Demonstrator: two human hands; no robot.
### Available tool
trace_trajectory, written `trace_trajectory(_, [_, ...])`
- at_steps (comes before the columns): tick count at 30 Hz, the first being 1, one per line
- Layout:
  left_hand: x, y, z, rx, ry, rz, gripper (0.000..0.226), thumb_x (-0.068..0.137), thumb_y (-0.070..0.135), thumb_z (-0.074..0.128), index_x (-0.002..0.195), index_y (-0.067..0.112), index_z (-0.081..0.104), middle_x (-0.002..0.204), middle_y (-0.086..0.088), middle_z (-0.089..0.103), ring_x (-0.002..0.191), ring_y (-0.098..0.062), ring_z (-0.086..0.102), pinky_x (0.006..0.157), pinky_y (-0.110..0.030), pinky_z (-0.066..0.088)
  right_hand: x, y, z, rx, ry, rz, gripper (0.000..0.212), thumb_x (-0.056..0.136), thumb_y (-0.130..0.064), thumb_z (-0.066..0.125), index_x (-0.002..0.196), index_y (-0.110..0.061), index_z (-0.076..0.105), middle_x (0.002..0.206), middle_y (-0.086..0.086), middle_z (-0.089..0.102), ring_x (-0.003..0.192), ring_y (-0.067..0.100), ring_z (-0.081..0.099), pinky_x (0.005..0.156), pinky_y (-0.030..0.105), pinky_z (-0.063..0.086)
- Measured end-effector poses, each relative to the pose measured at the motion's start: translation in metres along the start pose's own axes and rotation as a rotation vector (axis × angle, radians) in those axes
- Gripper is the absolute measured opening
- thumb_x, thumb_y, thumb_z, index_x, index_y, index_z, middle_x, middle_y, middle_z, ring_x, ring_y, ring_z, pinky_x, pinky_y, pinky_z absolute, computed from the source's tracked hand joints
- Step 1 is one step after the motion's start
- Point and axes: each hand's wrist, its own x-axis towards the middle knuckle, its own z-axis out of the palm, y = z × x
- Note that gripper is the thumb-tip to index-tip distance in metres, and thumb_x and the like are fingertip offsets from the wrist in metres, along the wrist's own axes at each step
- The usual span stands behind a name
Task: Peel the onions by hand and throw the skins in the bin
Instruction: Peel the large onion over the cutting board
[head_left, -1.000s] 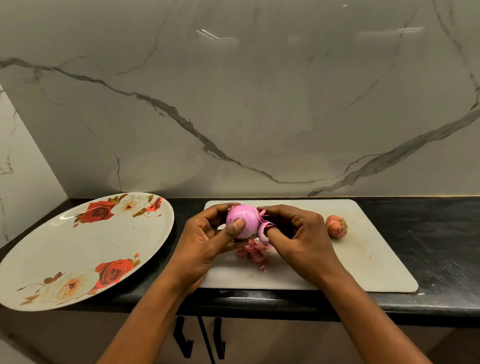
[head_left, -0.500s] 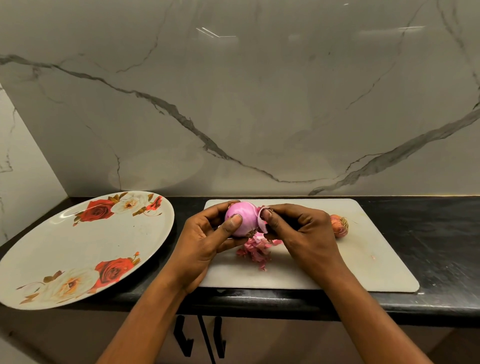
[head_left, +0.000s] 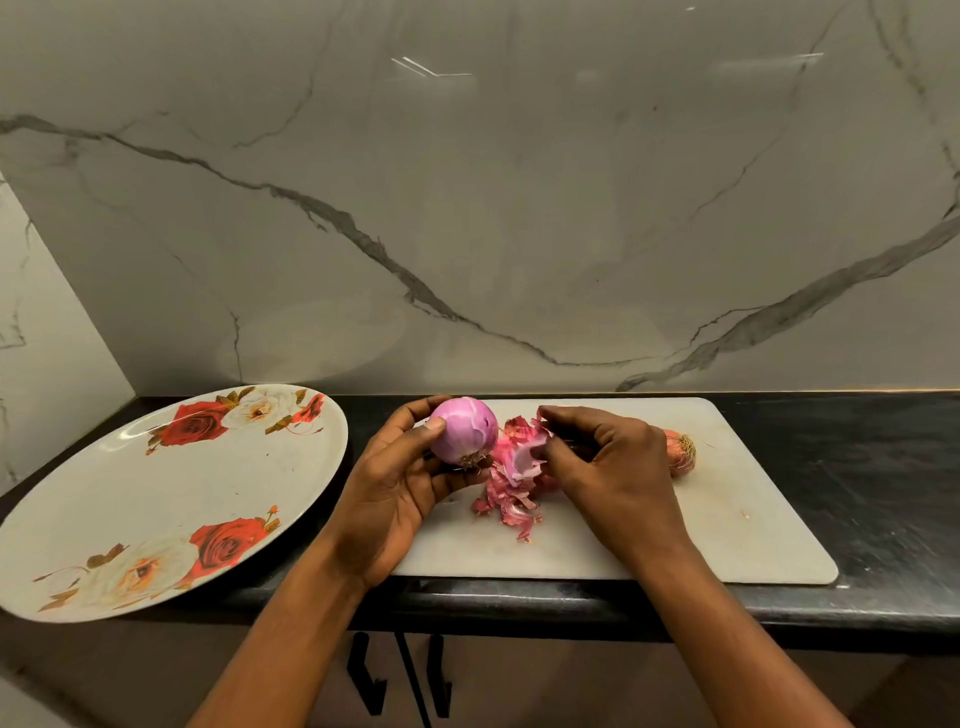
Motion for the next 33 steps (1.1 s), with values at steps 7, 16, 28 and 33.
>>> trace_trajectory(7, [0.000,-0.004,0.002,0.195,-0.026,0.063,0.050,0.090,0.022,0.071,0.138,0.016,0.061,0.135,-0.012,0.068,0.123,-0.037,0.068,0.096,-0.045,0.061,-0.005,-0.008,-0.001,0.008,0.021,-0.115,0.034,0.095,-0.017,0.075,0.129,-0.019,0.074,0.113,-0.012,0.077,0.095,-0.006,0.073,0.080,0.014,0.060])
trace_trajectory(16, [-0.003,-0.002,0.003,0.236,-0.101,0.075,0.049,0.094,0.014,0.072,0.143,0.017,0.062,0.141,-0.014,0.065,0.126,-0.037,0.066,0.097,-0.042,0.060,-0.003,-0.009,-0.001,0.145,-0.231,-0.107,0.050,0.090,-0.024,0.083,0.138,-0.022,0.069,0.126,-0.010,0.075,0.111,0.002,0.073,0.094,0.034,0.063])
trace_trajectory(28, [-0.006,-0.003,0.004,0.372,-0.117,0.111,0.052,0.088,0.009,0.081,0.137,0.018,0.065,0.135,-0.009,0.067,0.118,-0.038,0.069,0.100,-0.059,0.057,-0.007,-0.008,0.000,-0.106,-0.106,-0.306,0.042,0.086,-0.020,0.066,0.128,-0.017,0.075,0.106,-0.008,0.080,0.086,0.003,0.072,0.075,0.021,0.060])
trace_trajectory(33, [-0.007,-0.002,0.005,0.336,-0.117,0.104,0.050,0.089,0.010,0.073,0.138,0.017,0.065,0.134,-0.008,0.069,0.118,-0.037,0.070,0.099,-0.053,0.059,-0.005,-0.003,0.001,-0.072,-0.067,-0.273,0.040,0.088,-0.009,0.071,0.125,-0.022,0.077,0.110,-0.012,0.080,0.092,0.001,0.075,0.079,0.032,0.063])
